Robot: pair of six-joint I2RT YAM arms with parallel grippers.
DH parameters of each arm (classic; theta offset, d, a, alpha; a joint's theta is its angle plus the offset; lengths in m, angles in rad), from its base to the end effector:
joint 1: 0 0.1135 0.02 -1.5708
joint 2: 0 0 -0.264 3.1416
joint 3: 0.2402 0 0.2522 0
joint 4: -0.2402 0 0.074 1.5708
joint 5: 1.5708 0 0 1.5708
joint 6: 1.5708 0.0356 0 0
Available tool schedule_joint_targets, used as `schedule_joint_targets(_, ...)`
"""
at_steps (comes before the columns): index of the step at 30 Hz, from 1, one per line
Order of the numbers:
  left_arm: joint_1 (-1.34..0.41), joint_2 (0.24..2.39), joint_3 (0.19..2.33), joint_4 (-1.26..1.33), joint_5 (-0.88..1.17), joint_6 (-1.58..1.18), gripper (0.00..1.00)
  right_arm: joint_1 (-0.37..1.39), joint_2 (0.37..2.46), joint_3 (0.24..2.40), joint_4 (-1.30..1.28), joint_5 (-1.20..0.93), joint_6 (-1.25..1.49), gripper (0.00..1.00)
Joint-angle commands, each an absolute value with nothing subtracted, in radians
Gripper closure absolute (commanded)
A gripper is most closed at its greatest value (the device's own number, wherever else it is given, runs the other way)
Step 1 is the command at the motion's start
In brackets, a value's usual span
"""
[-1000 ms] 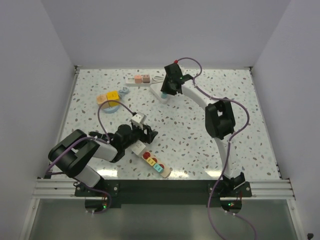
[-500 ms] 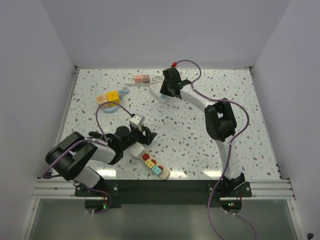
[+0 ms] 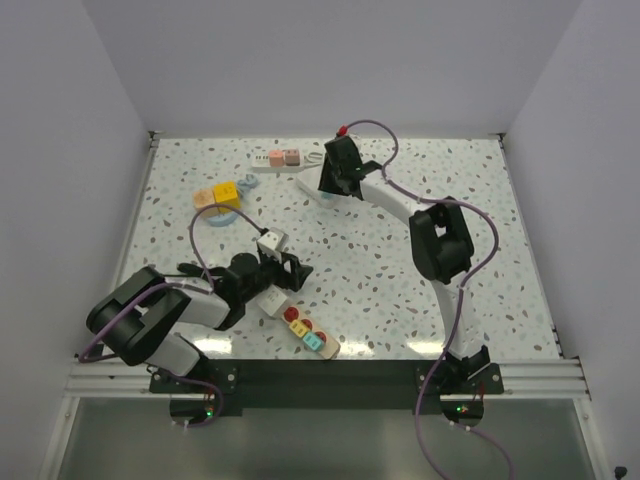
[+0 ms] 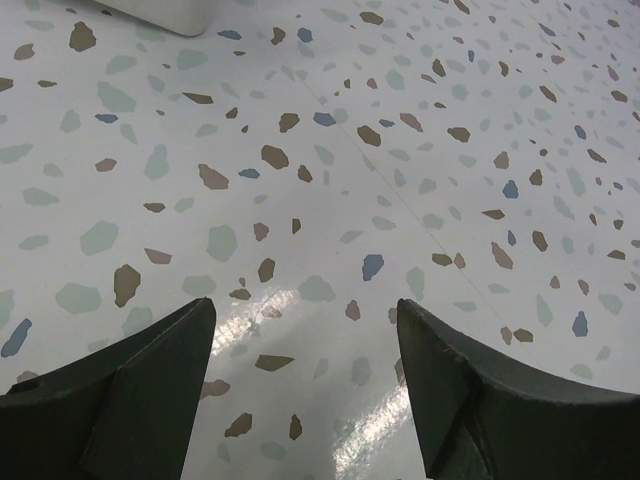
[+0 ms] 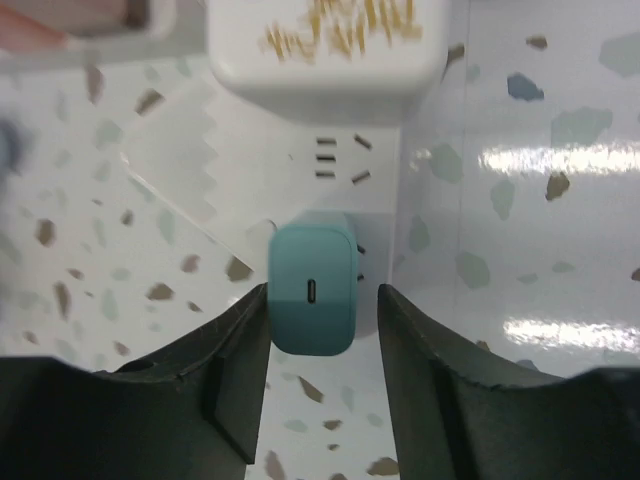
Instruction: Insert the plug
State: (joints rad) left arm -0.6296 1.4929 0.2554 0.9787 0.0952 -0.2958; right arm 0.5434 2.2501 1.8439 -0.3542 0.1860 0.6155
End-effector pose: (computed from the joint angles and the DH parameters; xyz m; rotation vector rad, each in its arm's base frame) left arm 0.1937 -0.1453 0.1368 0.3825 1.8531 -0.7303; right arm 0.4430 0.2599 0.2021 0.1781 2.3371 0.3673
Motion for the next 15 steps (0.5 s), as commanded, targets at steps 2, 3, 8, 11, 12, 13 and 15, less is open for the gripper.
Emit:
schedule_joint_targets(2,-0.632,1.457,0.268,0.959,0.071,-0.308,0.21,0.554,2.261,1.766,-0.529,0.135,0.512,0.44)
schedule_joint_targets(3,-0.632,1.456,0.284,0.953,0.066,-0.308,0.20,0.551,2.250,1.761,-0.502,0.121,0.505,0.39)
schedule_joint_targets(8,-0.634,1.439,0.357,0.864,0.019,-0.287,0.19,0.545,2.145,1.701,-0.407,0.107,0.444,0.18)
schedule_joint_targets(11,-0.634,1.411,0.426,0.802,-0.024,-0.267,0.18,0.545,2.032,1.611,-0.320,0.106,0.416,0.15)
schedule_joint_targets(12,-0.632,1.402,0.442,0.786,-0.032,-0.264,0.17,0.545,1.999,1.580,-0.298,0.103,0.410,0.14)
schedule_joint_targets(13,-0.632,1.384,0.455,0.755,-0.049,-0.261,0.15,0.545,1.971,1.527,-0.281,0.095,0.394,0.13)
schedule_joint_targets(15,-0.630,1.364,0.497,0.721,-0.072,-0.259,0.13,0.545,1.878,1.470,-0.244,0.094,0.376,0.12)
